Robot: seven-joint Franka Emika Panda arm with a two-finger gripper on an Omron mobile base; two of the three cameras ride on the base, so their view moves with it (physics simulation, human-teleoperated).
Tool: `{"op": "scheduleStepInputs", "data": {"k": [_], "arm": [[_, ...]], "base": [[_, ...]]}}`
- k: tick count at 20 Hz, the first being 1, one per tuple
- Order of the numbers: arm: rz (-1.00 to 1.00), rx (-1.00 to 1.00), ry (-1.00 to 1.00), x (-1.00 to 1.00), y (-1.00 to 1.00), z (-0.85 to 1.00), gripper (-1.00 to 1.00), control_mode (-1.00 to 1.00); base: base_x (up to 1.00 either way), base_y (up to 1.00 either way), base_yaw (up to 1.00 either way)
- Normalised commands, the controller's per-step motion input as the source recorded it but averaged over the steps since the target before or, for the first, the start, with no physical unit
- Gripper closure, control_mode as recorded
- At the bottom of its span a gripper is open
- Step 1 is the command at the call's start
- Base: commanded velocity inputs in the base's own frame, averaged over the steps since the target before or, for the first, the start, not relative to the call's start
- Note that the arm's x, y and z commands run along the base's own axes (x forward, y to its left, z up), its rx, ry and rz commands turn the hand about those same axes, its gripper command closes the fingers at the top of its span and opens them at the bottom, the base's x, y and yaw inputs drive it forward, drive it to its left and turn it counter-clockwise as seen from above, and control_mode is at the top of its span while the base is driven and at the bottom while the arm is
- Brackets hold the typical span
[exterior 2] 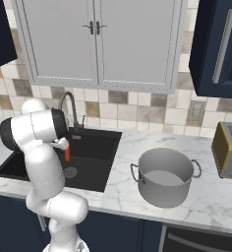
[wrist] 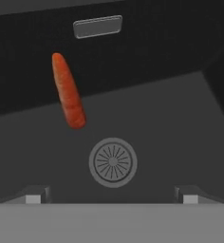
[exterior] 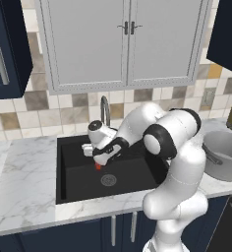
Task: Dump the carrot from the pot into the sink. Then turn on the water and wash the carrot. Then turn off the water and put the carrot back in the pot.
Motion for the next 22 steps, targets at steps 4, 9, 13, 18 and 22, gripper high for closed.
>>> {"op": "scheduleStepInputs", "data": {"k": [4, 9, 13, 18, 22], "arm": [[0.0, 0.0, 0.07, 0.4, 0.1, -0.16, -1.0, -1.0], [0.0, 0.0, 0.05, 0.31, 0.02, -0.25, -1.0, -1.0], [0.0, 0.0, 0.05, 0.28, 0.0, -0.3, -1.0, -1.0], [0.0, 0.0, 0.05, 0.25, 0.0, -0.39, -1.0, -1.0], [0.0, 0.0, 0.03, 0.23, 0.05, -0.39, -1.0, -1.0]], "base": [[0.0, 0.0, 0.0], [0.0, 0.0, 0.0], [0.0, 0.0, 0.0], [0.0, 0.0, 0.0], [0.0, 0.0, 0.0]]}}
